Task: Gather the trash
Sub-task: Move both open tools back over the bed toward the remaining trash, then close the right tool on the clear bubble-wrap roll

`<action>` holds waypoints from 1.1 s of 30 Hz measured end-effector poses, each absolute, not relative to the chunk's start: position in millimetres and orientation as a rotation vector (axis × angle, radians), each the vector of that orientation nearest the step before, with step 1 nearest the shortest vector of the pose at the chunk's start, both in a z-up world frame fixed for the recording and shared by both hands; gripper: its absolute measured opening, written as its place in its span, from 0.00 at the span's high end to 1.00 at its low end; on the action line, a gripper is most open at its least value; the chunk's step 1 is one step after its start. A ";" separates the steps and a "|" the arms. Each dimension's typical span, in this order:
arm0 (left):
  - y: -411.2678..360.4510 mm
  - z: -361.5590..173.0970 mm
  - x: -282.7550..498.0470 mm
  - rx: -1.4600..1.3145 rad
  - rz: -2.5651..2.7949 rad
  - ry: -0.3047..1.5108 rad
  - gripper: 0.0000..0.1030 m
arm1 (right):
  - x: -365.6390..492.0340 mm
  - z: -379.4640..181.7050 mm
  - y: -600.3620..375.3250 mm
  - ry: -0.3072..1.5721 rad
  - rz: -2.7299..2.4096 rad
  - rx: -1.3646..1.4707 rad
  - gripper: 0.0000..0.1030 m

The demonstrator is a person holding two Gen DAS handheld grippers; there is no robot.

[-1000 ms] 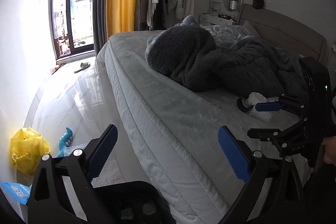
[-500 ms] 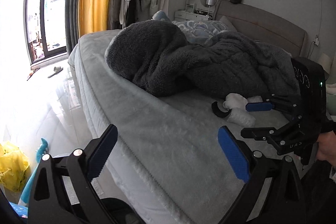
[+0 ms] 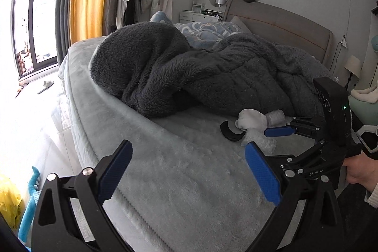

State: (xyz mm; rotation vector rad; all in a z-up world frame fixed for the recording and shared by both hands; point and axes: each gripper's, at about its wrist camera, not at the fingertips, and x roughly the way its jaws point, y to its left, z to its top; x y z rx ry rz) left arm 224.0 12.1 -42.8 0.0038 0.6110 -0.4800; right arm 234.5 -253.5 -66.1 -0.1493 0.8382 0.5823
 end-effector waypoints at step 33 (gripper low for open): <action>-83.9 -80.7 263.3 0.144 -0.646 0.674 0.06 | 267.1 -87.0 -295.7 0.859 0.593 -0.106 0.67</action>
